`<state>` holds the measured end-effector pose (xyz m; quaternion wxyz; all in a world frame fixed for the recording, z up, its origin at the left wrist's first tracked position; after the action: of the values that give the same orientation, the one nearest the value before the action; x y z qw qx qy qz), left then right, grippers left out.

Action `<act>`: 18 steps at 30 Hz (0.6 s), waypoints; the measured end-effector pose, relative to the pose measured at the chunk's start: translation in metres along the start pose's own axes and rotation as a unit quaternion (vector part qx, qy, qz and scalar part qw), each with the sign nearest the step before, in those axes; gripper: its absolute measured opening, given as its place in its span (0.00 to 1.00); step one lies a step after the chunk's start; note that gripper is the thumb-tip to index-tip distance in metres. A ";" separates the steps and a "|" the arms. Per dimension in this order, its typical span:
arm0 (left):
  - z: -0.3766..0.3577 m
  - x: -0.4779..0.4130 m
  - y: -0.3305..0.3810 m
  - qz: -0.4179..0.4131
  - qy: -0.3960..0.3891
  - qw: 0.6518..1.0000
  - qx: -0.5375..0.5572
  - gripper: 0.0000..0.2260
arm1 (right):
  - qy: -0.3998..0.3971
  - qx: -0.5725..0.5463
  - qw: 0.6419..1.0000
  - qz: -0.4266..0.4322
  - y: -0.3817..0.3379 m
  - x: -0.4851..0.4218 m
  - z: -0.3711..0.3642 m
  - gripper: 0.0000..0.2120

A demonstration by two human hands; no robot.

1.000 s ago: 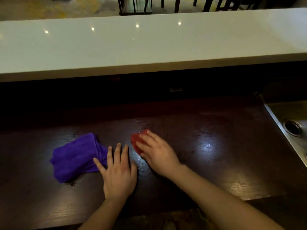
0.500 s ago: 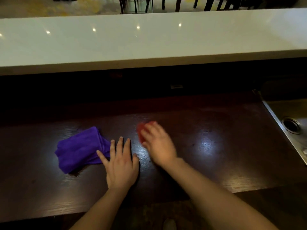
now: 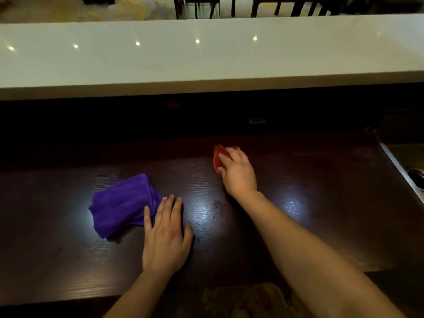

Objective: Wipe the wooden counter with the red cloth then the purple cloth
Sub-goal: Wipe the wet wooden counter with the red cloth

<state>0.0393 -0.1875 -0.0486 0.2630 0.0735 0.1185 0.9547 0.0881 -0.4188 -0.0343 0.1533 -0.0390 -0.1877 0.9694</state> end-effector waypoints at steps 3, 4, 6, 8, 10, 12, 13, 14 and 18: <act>0.001 0.000 -0.002 0.003 0.002 1.000 0.008 0.31 | -0.024 0.020 0.996 0.082 -0.055 -0.008 -0.016 0.23; 0.000 0.000 -0.002 0.004 0.001 1.000 0.008 0.31 | -0.040 0.025 0.992 0.119 -0.070 0.002 -0.021 0.24; 0.000 0.000 -0.003 0.002 -0.005 1.000 0.013 0.32 | -0.067 0.030 0.978 0.193 -0.089 0.046 -0.031 0.24; 0.001 0.002 -0.002 -0.010 -0.008 1.000 0.024 0.32 | -0.087 0.010 0.965 0.246 -0.097 0.112 -0.039 0.24; -0.001 0.003 0.001 -0.030 -0.019 0.999 0.021 0.32 | -0.102 0.001 0.960 0.259 -0.085 0.151 -0.037 0.23; -0.001 0.003 0.000 -0.031 -0.019 0.999 0.020 0.31 | -0.070 0.025 0.974 0.216 -0.048 0.142 -0.022 0.22; 0.000 0.003 0.000 -0.029 -0.018 0.999 0.019 0.31 | -0.043 0.029 0.984 0.170 -0.022 0.129 -0.011 0.22; 0.000 0.003 0.000 -0.030 -0.017 0.999 0.017 0.31 | -0.013 0.025 0.994 0.109 0.008 0.114 0.003 0.21; -0.002 0.001 0.003 -0.033 -0.019 0.999 -0.007 0.29 | 0.042 -0.001 0.995 -0.094 0.078 0.072 0.038 0.21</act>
<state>0.0361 -0.1900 -0.0494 0.2970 0.0855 0.1091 0.9448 -0.0072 -0.4791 -0.0296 0.2514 -0.0620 -0.1849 0.9480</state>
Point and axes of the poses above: each hand's wrist, its own x-axis away from the middle knuckle, its own z-axis out of the back of the hand, y = z × x, the point moved 9 cm from there along -x, towards the middle knuckle, and after that the axes turned 8 degrees about -y, right-handed, at the moved point
